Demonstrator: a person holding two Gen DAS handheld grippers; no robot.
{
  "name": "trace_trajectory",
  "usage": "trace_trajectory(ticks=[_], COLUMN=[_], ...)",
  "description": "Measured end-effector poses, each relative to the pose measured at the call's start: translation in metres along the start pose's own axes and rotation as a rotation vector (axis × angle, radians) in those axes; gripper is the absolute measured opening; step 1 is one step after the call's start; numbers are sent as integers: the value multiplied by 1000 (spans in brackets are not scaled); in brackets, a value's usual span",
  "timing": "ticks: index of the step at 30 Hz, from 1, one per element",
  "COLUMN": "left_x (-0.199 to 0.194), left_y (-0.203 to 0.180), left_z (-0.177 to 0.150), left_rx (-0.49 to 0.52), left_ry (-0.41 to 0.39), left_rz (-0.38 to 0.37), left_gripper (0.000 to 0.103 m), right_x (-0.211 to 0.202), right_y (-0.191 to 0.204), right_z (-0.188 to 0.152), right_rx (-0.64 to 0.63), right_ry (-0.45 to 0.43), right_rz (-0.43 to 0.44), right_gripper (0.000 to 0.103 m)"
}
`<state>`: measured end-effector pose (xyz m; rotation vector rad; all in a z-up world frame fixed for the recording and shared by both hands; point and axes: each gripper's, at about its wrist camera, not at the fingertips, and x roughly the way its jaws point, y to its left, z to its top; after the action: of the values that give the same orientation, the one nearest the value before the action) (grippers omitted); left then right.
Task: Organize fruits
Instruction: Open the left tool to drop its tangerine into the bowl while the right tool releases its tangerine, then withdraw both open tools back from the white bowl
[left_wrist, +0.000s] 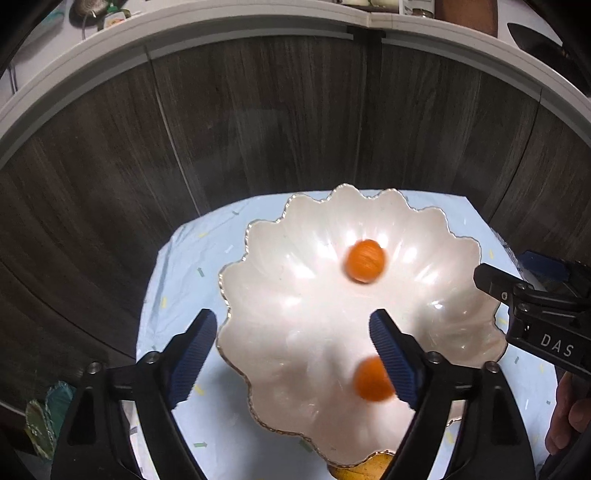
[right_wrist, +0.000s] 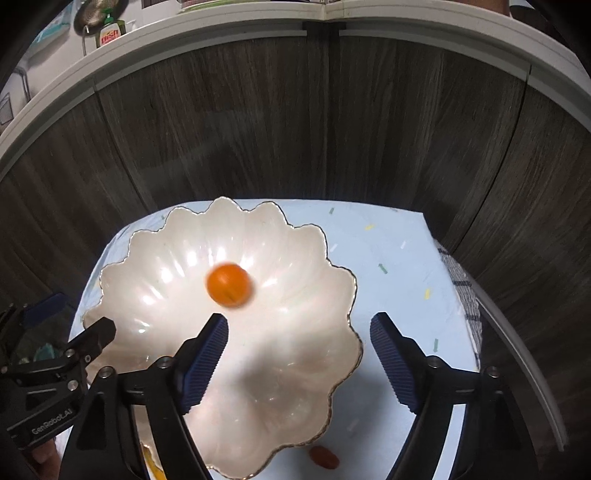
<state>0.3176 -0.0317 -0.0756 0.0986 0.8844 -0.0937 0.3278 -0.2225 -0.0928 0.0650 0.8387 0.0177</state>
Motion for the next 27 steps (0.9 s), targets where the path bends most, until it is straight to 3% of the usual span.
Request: trace_trajectory(ticks=[27], left_x=[-62], left_y=[-3], left_z=[-5], left_rx=[30], left_ry=[-77], left_rz=[16], left_gripper=[89], right_x=[-58], right_y=[-4], right_z=[-15], right_rx=[21], right_ry=[-83], right_rz=[-8], right_gripper=[81])
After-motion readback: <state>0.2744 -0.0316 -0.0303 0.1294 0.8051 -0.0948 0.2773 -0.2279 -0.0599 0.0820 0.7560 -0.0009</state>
